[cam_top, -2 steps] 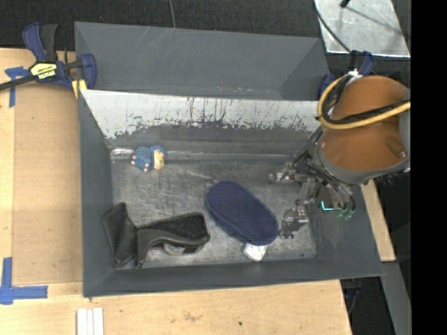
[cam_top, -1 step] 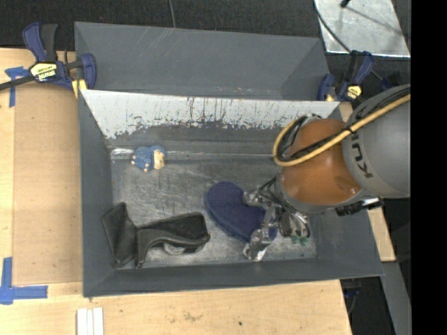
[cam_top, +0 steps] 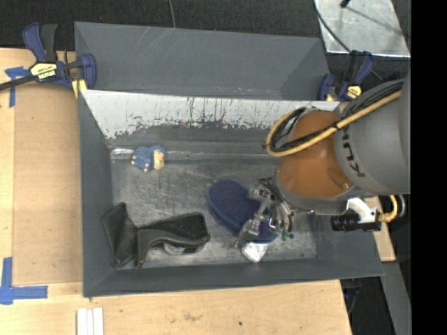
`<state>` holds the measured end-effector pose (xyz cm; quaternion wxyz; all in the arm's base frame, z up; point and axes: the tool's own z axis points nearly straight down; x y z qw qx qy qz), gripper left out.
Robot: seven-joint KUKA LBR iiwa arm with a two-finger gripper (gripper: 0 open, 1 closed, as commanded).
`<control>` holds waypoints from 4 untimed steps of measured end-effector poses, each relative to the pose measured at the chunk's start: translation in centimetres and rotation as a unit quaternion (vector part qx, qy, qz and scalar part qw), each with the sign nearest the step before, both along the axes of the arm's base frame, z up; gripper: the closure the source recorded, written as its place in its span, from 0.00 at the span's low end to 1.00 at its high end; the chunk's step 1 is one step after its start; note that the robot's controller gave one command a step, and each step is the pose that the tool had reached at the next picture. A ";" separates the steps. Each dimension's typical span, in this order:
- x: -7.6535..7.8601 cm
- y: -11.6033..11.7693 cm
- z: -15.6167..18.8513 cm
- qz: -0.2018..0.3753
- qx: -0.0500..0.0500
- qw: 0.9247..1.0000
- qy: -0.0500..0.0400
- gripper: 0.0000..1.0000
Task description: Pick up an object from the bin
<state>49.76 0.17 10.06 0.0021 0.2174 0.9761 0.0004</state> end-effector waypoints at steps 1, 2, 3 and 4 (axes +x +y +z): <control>-0.8 1.4 0.0 -0.143 0.001 0.990 0.000 0.00; -0.1 2.6 -2.5 -0.325 0.004 0.946 -0.012 0.00; -0.1 4.3 -2.5 -0.389 0.002 0.921 -0.014 0.00; 0.1 4.1 -2.3 -0.390 0.002 0.921 -0.016 1.00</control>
Offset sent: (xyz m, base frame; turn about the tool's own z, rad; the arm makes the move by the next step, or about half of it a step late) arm -0.0088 0.0143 -0.0006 0.2888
